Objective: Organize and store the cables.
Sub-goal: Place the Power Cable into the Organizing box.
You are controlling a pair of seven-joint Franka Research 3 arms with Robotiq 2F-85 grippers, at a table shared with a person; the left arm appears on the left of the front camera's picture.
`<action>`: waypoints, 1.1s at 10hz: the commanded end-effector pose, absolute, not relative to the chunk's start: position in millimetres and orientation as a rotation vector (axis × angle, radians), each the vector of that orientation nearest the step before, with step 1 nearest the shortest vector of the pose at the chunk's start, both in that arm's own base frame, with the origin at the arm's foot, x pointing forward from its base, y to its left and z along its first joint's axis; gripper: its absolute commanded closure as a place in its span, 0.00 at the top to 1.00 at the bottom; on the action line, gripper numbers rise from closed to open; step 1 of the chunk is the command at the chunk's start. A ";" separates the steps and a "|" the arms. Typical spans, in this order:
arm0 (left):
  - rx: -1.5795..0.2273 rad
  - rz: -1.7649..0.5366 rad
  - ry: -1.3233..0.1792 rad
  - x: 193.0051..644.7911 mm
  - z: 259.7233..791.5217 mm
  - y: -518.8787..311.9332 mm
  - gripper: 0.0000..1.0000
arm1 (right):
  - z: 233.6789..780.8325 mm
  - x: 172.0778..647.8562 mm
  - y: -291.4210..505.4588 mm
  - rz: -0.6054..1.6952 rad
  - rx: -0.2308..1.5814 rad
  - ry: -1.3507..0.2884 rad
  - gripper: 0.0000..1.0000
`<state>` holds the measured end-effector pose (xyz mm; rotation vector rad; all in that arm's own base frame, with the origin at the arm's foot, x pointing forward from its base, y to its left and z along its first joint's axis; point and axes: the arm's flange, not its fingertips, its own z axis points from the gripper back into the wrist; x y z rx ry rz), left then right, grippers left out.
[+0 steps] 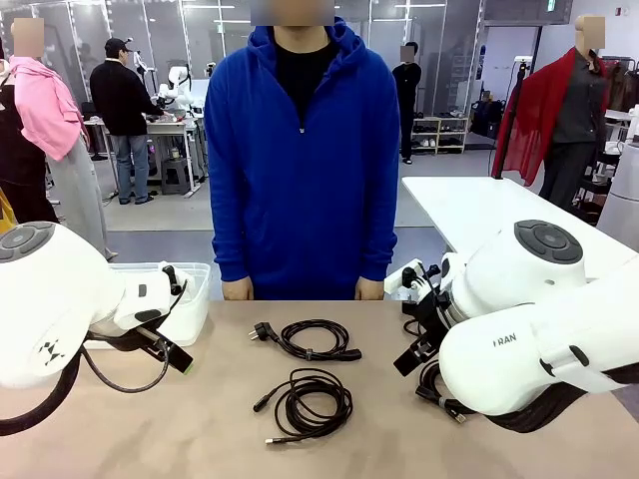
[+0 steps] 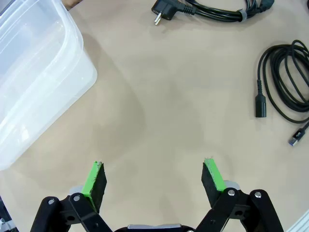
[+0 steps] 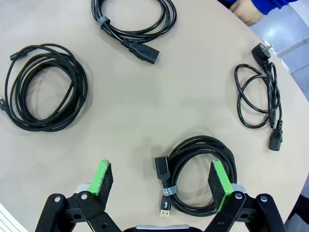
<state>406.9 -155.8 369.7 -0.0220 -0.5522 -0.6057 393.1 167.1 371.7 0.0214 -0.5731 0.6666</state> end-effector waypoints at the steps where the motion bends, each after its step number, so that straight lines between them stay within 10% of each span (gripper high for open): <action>1: -0.042 -0.622 -0.558 403.5 384.1 -153.8 1.00 | 384.8 390.1 168.4 0.674 0.031 -0.601 1.00; 11: -0.165 -0.915 -0.538 313.7 580.6 -62.5 1.00 | 596.1 365.3 67.4 0.733 0.100 -0.581 1.00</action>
